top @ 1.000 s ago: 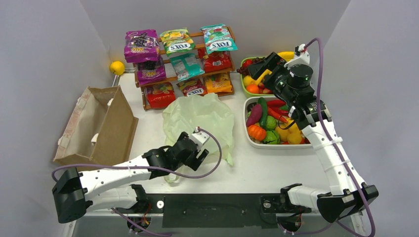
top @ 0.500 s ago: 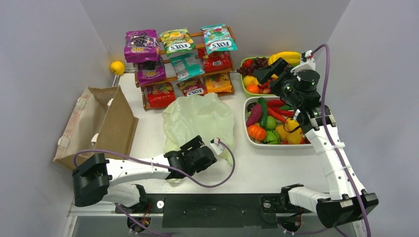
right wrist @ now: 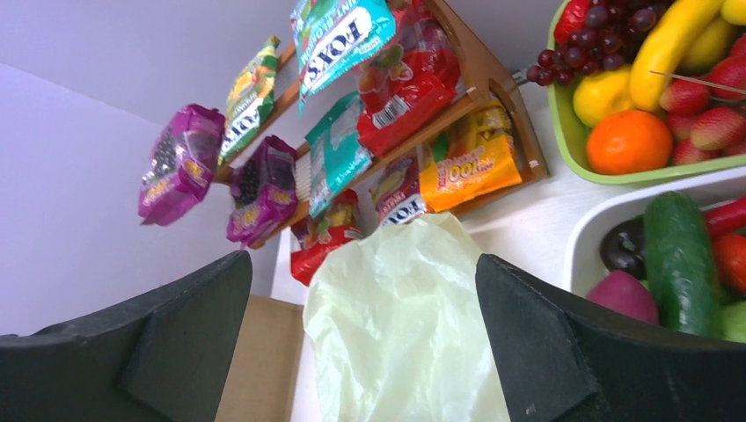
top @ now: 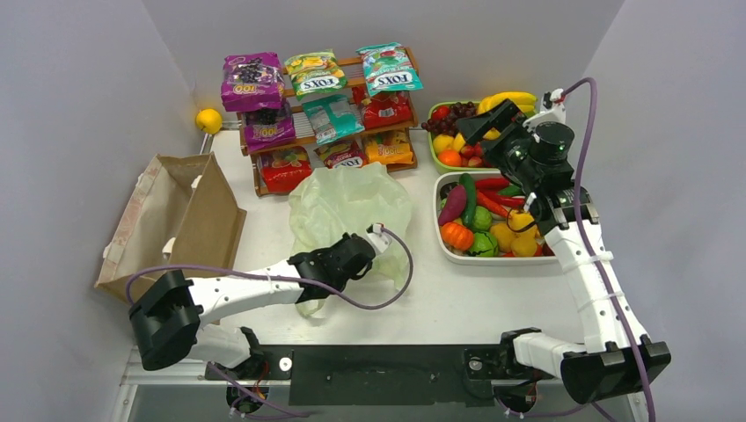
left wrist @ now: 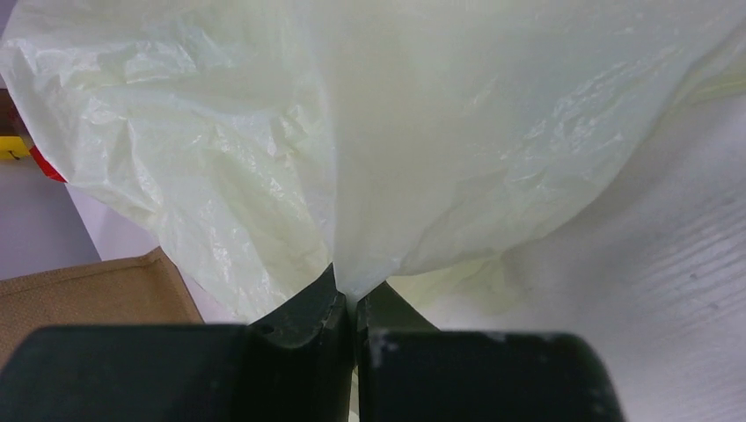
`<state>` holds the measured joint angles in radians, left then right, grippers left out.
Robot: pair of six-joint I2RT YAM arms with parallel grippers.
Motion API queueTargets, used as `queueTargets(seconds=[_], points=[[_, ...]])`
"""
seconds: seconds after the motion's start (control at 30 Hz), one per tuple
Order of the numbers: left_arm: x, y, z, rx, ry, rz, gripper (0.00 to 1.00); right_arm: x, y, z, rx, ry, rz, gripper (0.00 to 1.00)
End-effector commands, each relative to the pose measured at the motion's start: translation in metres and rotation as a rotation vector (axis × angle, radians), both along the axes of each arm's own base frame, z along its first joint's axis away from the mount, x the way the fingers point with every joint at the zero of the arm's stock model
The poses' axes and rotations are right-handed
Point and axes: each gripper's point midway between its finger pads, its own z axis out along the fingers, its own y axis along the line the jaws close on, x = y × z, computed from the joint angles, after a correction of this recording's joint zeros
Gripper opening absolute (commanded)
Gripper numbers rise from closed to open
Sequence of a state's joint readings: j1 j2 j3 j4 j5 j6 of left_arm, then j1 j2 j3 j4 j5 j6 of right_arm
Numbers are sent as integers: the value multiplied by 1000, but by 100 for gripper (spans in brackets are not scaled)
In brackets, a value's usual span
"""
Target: Place the food into the grocery bag and tie it
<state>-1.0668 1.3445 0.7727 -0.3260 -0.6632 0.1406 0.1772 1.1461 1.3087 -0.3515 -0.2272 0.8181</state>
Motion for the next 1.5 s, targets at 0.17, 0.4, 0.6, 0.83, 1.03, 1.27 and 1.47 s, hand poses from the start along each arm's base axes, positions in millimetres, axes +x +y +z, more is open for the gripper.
queueTargets(seconds=[0.17, 0.4, 0.6, 0.83, 1.03, 1.27, 1.47], points=[[-5, -24, 63, -296, 31, 43, 0, 76, 29, 37, 228, -60, -4, 91], [-11, -15, 72, -463, -16, 55, 0, 146, 51, 46, 295, -54, -18, 90], [-5, -10, 74, -488, -24, 100, 0, 199, 65, 17, 341, -5, -30, 86], [-5, -11, 69, -466, -9, 102, 0, 230, 78, 11, 377, -13, -23, 83], [-5, -12, 68, -457, -12, 94, 0, 241, 96, 11, 412, -34, -6, 78], [-4, -10, 66, -444, -13, 99, 0, 251, 116, 6, 451, -35, 14, 66], [-4, -10, 67, -444, -15, 98, 0, 251, 120, 4, 464, -29, 20, 46]])
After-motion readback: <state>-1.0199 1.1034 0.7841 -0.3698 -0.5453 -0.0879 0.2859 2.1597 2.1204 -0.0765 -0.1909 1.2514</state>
